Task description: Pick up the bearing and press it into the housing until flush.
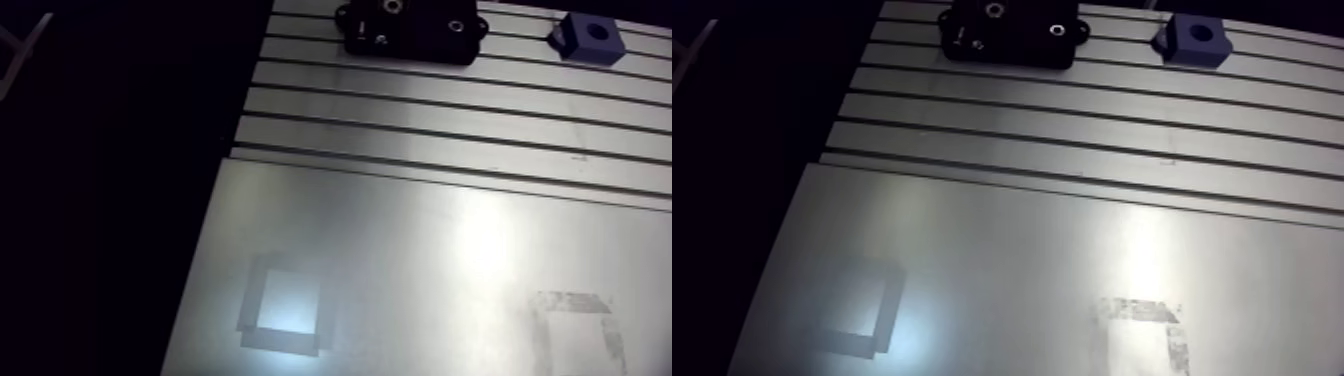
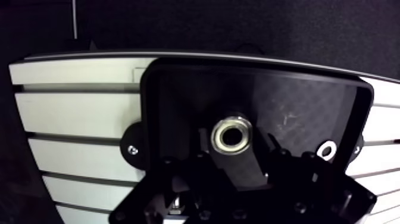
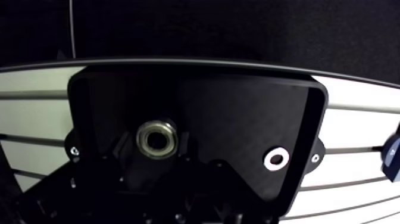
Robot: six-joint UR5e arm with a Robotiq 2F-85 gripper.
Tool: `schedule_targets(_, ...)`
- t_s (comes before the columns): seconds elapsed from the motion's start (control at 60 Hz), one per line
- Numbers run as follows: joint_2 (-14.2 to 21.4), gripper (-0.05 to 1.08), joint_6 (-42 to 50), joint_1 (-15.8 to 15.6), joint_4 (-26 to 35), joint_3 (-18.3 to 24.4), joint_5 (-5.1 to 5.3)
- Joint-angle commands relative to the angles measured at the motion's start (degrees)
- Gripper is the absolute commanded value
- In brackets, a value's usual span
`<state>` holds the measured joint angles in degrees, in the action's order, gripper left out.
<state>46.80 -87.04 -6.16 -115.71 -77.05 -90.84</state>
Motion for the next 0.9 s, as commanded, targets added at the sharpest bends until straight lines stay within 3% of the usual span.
schedule_targets(0.017,0.08,0.51,-0.02,0.00,0.00,0.10,0.00)
schedule_targets(0.9,0.24,0.57,-0.02,0.00,-0.09,0.02,-0.08)
